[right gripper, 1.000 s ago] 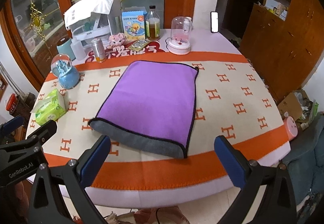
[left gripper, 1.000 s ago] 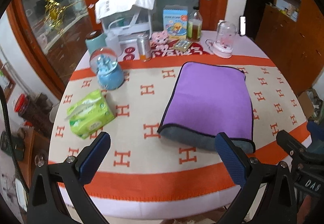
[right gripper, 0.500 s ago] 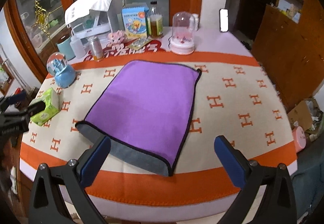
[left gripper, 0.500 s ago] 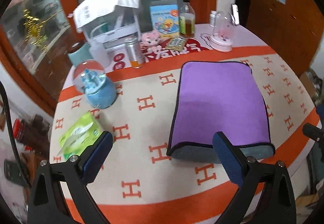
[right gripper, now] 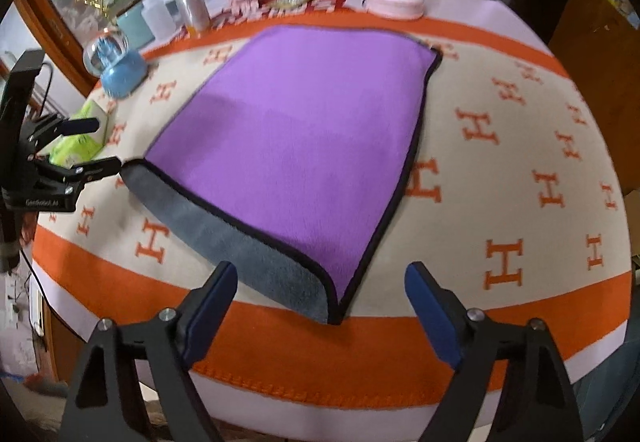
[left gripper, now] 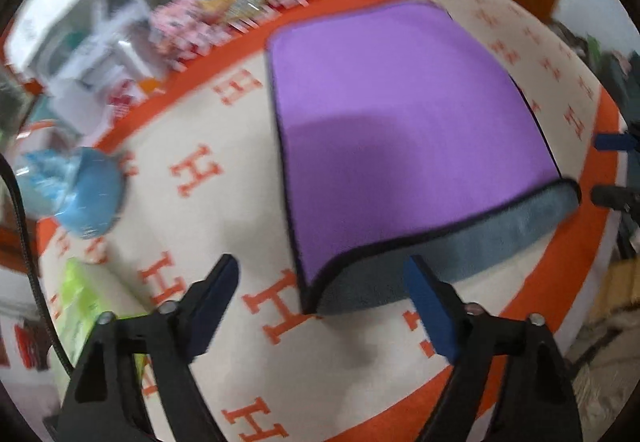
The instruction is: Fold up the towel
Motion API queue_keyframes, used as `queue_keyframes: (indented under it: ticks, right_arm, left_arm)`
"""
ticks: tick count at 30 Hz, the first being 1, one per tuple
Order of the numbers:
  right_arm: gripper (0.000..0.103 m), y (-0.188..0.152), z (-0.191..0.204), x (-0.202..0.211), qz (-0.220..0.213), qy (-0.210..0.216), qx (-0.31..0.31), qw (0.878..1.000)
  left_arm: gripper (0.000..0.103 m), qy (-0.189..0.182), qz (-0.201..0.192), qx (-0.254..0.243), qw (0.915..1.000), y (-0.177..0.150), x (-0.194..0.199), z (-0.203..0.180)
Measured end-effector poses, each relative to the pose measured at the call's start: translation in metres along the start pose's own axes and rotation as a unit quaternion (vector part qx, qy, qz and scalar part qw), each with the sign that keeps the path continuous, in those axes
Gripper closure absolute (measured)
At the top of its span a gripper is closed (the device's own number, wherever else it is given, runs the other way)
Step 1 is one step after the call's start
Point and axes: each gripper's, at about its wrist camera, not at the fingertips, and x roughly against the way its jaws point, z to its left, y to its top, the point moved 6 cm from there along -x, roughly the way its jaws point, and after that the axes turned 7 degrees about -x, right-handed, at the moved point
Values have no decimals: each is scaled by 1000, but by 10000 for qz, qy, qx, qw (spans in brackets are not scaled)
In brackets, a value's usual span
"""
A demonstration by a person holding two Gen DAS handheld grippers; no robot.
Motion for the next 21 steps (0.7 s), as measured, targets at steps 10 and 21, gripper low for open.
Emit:
queue_keyframes:
  ticks: [10,21]
  right_arm:
    - [42,-4,0,-35,516,505,222,9971]
    - [76,0,3,-47,732,991,555,9908]
  left_arm:
    - [40,-769,424,-873,9923,7,-27,-20]
    - [58,-1348,824,-1163,9806,8,-45,-20]
